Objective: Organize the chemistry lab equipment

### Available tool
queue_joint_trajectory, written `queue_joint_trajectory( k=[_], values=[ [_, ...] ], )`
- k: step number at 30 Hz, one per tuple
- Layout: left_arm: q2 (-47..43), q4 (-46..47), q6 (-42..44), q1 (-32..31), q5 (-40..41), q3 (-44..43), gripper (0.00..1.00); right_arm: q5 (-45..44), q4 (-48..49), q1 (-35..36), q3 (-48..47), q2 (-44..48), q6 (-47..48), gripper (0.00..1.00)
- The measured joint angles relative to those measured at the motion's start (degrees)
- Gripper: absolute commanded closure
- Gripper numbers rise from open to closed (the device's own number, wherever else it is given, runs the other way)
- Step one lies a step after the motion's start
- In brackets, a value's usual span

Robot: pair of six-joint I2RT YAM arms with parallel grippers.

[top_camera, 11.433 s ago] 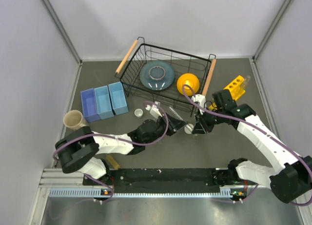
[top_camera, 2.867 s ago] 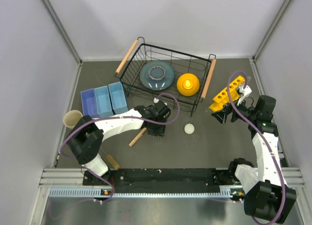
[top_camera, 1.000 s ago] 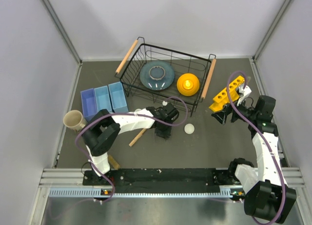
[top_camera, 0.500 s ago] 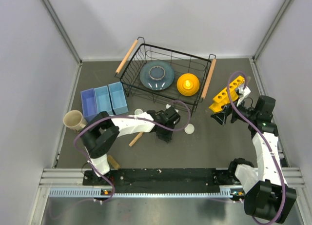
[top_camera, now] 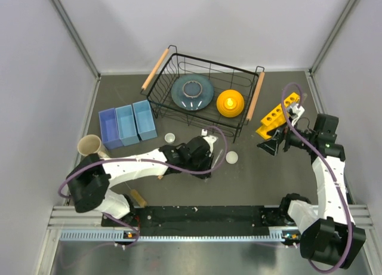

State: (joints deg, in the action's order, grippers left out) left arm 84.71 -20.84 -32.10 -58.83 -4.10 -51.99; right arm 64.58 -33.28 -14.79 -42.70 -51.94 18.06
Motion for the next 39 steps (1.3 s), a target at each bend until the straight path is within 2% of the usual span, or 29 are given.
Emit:
queue_joint_trajectory(
  k=[6, 10, 15, 23, 25, 29, 36, 37, 39],
  values=[
    [-5.0, 6.3, 1.8, -3.0, -2.1, 1.9, 0.87, 2.3, -9.4, 0.5, -6.1, -1.5, 3.0, 0.02],
    [-6.4, 9.9, 2.5, -4.2, -2.6, 1.9, 0.87, 2.1, -13.2, 4.5, -8.4, -3.3, 0.9, 0.03],
    [-6.4, 11.5, 3.5, -4.9, -2.9, 0.3, 0.87, 4.1, -14.4, 7.3, -12.2, -7.4, -4.5, 0.07],
    [-4.0, 13.1, 4.9, -5.9, -3.3, -5.7, 0.87, 3.8, -14.8, 10.6, -12.4, -12.4, -9.5, 0.17],
    [-3.1, 13.3, 5.2, -6.1, -3.6, -6.9, 0.87, 3.2, -14.9, 11.9, -12.4, -12.8, -10.2, 0.2],
    [-1.4, 13.4, 5.5, -6.3, -3.8, -8.5, 0.87, 1.8, -15.2, 13.6, -12.5, -13.3, -11.1, 0.34],
    [-0.1, 13.2, 6.0, -6.6, -3.8, -9.1, 0.87, 0.4, -15.7, 13.9, -12.5, -13.8, -12.7, 0.53],
    [0.0, 13.1, 6.1, -6.6, -3.8, -9.2, 0.87, 0.3, -15.7, 13.9, -12.5, -13.8, -12.8, 0.59],
    [0.1, 13.1, 6.3, -6.6, -3.8, -9.4, 0.87, 0.2, -15.7, 13.9, -12.5, -13.8, -13.2, 0.65]
  ],
)
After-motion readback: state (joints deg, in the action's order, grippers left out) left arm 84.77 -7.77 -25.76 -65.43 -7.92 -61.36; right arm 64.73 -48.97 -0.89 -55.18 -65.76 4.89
